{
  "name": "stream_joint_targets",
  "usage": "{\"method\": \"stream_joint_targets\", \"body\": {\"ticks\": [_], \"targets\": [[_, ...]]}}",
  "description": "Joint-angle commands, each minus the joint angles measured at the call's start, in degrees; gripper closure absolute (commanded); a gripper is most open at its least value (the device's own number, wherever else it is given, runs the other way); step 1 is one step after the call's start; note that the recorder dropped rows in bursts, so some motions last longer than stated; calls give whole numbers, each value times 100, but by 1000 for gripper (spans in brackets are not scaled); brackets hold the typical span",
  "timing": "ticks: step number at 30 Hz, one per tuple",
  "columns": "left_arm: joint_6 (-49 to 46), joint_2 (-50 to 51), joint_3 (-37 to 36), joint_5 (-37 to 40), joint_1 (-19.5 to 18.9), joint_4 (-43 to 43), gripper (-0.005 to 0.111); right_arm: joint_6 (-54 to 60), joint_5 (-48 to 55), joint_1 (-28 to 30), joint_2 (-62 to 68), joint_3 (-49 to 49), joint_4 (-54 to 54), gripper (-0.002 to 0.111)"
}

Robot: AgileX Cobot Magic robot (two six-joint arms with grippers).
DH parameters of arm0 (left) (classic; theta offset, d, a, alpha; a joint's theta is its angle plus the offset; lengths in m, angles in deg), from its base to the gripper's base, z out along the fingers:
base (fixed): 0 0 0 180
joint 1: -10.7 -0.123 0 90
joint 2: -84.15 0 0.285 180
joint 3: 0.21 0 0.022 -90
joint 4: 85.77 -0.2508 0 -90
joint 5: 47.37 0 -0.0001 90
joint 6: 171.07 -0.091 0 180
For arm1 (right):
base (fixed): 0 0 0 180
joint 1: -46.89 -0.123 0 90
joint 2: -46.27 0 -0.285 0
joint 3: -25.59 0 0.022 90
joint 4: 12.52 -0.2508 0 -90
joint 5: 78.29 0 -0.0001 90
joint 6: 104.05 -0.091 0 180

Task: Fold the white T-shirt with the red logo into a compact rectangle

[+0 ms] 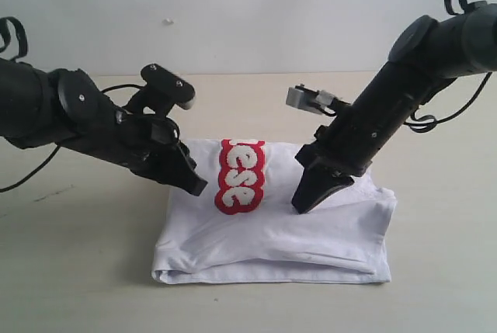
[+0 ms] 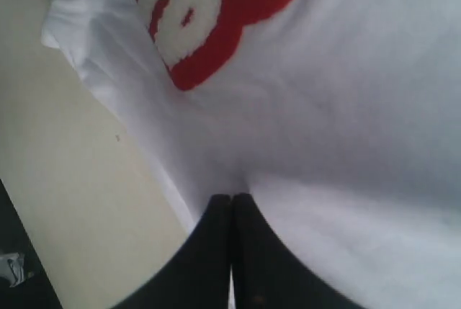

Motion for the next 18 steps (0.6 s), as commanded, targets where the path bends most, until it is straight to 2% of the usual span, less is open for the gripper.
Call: {"method": "stream_joint_targets", "body": {"ticks": [1, 7, 12, 18], "targets": [[1, 323, -17, -167, -55, -41, 85, 27, -185, -47, 162, 16, 69, 108], [-37, 552, -17, -25, -55, -68, 85, -553, -868, -47, 438, 16, 607, 108], [-26, 574, -17, 132, -222, -144, 85, -1369, -1359, -47, 498, 16, 1280, 108], [-26, 559, -17, 239, -447, -154, 85, -1267, -906, -47, 472, -183, 1257, 108]]}}
